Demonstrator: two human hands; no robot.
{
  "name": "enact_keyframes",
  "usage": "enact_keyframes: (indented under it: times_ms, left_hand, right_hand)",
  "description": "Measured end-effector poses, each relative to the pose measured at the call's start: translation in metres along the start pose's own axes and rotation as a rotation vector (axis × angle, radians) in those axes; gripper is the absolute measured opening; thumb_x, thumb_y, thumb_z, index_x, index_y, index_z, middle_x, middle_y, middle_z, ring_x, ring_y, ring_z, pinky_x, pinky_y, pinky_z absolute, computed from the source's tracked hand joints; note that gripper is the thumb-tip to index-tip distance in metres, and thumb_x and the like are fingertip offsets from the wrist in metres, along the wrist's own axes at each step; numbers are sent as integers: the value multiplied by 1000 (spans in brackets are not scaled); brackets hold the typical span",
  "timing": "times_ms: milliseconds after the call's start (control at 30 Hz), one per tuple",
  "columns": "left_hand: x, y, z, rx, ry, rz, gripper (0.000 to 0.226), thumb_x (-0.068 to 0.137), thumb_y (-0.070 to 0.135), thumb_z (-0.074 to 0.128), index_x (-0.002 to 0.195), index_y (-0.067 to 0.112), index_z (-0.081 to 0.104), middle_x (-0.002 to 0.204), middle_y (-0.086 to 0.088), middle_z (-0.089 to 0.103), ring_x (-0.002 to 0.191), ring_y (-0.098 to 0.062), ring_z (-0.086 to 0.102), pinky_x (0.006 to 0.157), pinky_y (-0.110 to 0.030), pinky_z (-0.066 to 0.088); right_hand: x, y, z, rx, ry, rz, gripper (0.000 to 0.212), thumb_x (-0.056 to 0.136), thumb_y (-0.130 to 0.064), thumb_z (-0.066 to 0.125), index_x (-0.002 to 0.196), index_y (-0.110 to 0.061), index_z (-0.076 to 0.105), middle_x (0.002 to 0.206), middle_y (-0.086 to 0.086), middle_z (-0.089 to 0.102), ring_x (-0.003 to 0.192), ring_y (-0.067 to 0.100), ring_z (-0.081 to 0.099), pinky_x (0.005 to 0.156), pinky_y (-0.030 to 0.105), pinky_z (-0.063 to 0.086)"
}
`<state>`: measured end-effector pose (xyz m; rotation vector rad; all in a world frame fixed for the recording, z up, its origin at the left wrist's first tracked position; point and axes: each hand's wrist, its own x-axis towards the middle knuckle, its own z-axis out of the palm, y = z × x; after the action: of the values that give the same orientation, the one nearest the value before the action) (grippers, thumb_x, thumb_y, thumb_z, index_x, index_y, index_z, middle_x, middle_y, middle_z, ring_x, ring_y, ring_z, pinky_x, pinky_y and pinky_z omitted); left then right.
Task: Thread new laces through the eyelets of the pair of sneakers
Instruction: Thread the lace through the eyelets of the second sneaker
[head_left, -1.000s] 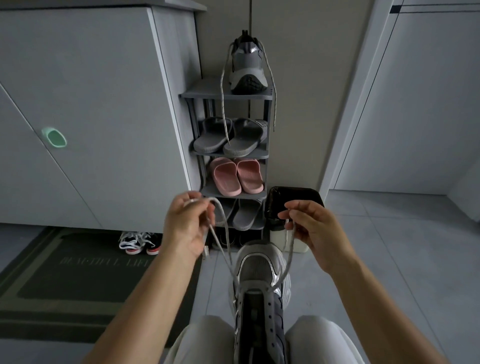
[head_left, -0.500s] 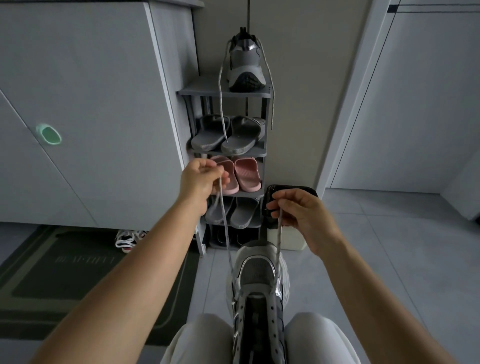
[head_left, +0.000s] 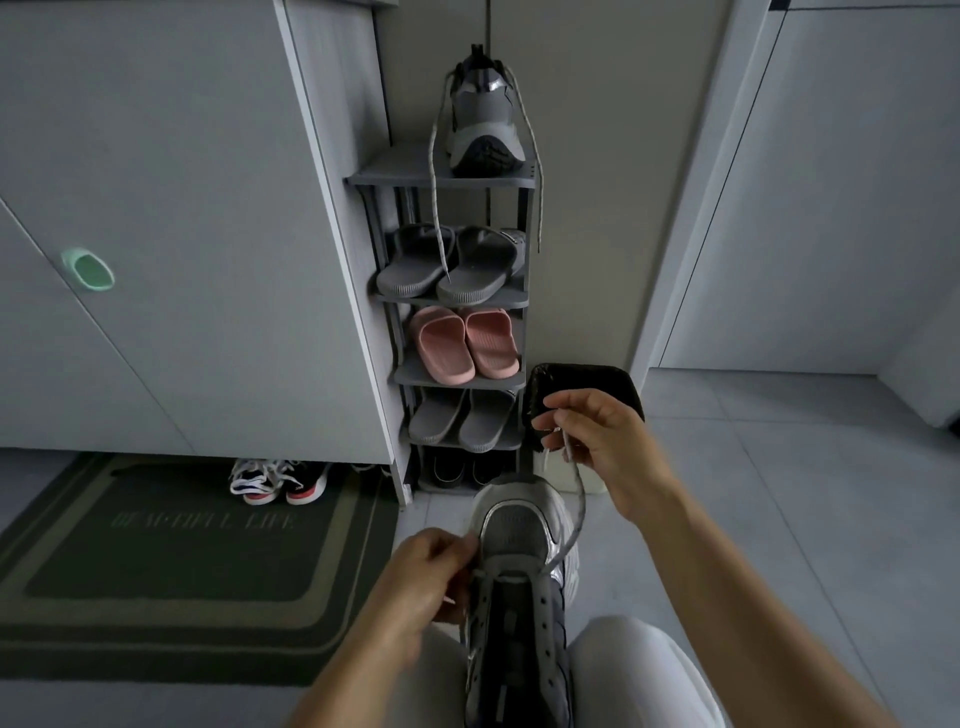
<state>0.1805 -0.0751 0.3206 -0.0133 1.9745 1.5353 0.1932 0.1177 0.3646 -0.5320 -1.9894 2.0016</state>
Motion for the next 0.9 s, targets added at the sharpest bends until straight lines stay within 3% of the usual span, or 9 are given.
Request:
enact_keyframes:
  times_ms: [133, 233, 300, 367, 533, 600, 767, 900]
  left_hand:
    - [-2, -12, -5, 310, 53, -42, 44, 87, 52, 46, 69, 12, 48, 59, 0, 51, 51, -14, 49, 48, -23, 36]
    - [-11, -16, -8, 282, -3, -132, 52, 82, 59, 47, 55, 15, 54, 52, 0, 51, 44, -13, 45, 44, -20, 33]
    - [-10, -15, -6, 15, -24, -187, 47, 80, 49, 59, 49, 14, 57, 47, -3, 50, 38, -14, 43, 39, -18, 30]
    - [-5, -11, -5, -183, -4, -159, 34, 84, 25, 64, 53, 11, 60, 44, -2, 51, 34, -11, 42, 36, -16, 30]
    - [3, 16, 2, -286, 71, 26, 14, 84, 0, 56, 71, 3, 60, 54, -6, 56, 37, -7, 48, 32, -16, 32]
    - [2, 26, 6, -298, 102, 124, 15, 85, -4, 53, 73, 4, 58, 59, -9, 55, 38, -8, 42, 33, -15, 29]
    - [4, 52, -6, -295, 151, 320, 15, 86, -2, 52, 74, 3, 59, 44, 1, 54, 35, -7, 41, 36, -16, 36]
    - [12, 69, -12, -304, 60, 196, 13, 86, 0, 55, 76, 4, 61, 56, -1, 59, 37, -4, 43, 34, -14, 33]
  right_hand:
    - [-3, -4, -3, 0, -8, 68, 37, 91, -8, 50, 128, -9, 43, 93, 7, 69, 68, 13, 64, 66, 27, 49]
    - [-11, 1, -6, -93, -52, 178, 53, 90, -11, 54, 137, -9, 30, 108, 18, 64, 75, 18, 64, 66, 26, 51]
    - [-16, 4, -8, -96, -68, 189, 55, 89, -10, 54, 138, -6, 30, 112, 19, 62, 76, 18, 65, 63, 23, 53]
    - [-19, 4, -11, -71, -54, 160, 52, 89, -8, 55, 136, -5, 32, 110, 16, 62, 74, 17, 65, 56, 18, 52]
    - [-19, 1, -20, -20, -32, 104, 45, 90, -1, 51, 132, -5, 36, 98, 4, 67, 67, 12, 66, 54, 19, 50]
    - [-21, 2, -21, 4, -40, 110, 42, 91, -1, 50, 130, -6, 37, 98, 6, 68, 68, 13, 66, 52, 19, 49]
    - [-22, 4, -21, 36, -40, 93, 38, 90, 1, 50, 126, -5, 40, 98, 8, 68, 67, 15, 65, 49, 16, 48]
    - [-20, 1, -13, 38, -40, 53, 30, 89, 1, 50, 118, -6, 47, 97, 5, 69, 65, 12, 65, 53, 17, 51]
